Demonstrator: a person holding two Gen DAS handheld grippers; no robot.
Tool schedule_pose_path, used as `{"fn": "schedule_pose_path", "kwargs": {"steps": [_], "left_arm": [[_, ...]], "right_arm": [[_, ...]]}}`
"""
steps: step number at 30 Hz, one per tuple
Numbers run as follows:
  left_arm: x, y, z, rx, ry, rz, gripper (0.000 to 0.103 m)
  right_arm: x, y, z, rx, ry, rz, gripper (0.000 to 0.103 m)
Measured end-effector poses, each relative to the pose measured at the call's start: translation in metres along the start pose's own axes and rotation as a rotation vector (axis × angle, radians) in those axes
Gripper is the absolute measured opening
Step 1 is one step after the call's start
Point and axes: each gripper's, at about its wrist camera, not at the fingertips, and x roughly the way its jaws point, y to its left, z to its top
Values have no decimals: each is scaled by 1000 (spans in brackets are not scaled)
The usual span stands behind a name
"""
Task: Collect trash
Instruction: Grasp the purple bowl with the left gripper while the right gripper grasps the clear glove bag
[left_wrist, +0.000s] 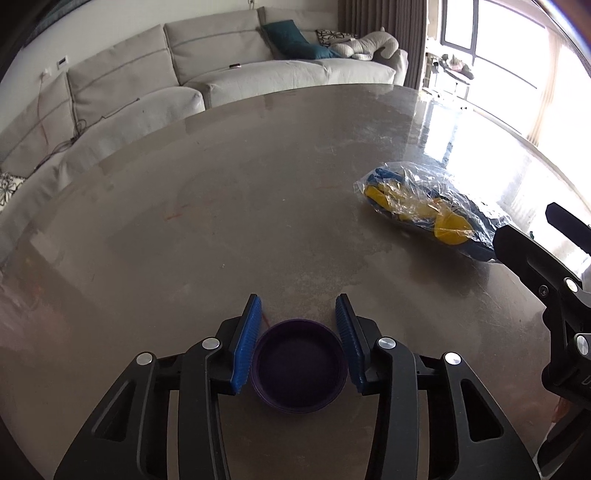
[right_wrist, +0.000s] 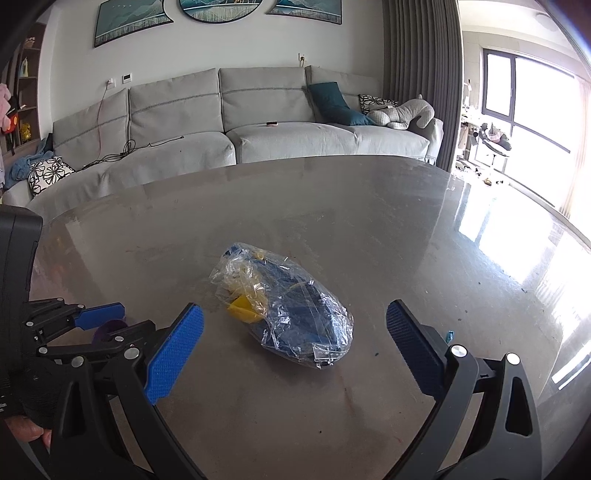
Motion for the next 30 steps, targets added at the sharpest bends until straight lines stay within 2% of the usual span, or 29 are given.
{"fn": "schedule_pose_path", "kwargs": {"steps": [11, 21, 22, 24, 25, 26, 27, 28, 30], "left_arm": [[-23, 15, 7, -62, -61, -4, 41], [-25, 11, 10, -47, -94, 9, 41], [-24, 12, 10, -46, -95, 10, 41], [-24, 11, 10, -46, -97, 12, 41], [-25, 11, 10, -47, -98, 12, 41], [-25, 11, 10, -47, -99, 12, 41], [-25, 11, 10, -48, -102, 15, 41], [-26, 11, 9, -49, -105, 16, 41], [-29, 8, 7, -52, -113, 16, 41]], "right_arm": [[34, 11, 14, -17, 93, -2, 99], [78, 22, 17, -18, 261, 20, 98], [80, 22, 17, -20, 274, 14, 94], [78, 22, 16, -18, 270, -1, 66], [78, 23, 15, -28, 271, -7, 58], [76, 22, 13, -29, 271, 5, 46], [75, 22, 13, -30, 271, 17, 40], [72, 21, 12, -32, 267, 24, 28], [65, 19, 11, -17, 254, 52, 20]]}}
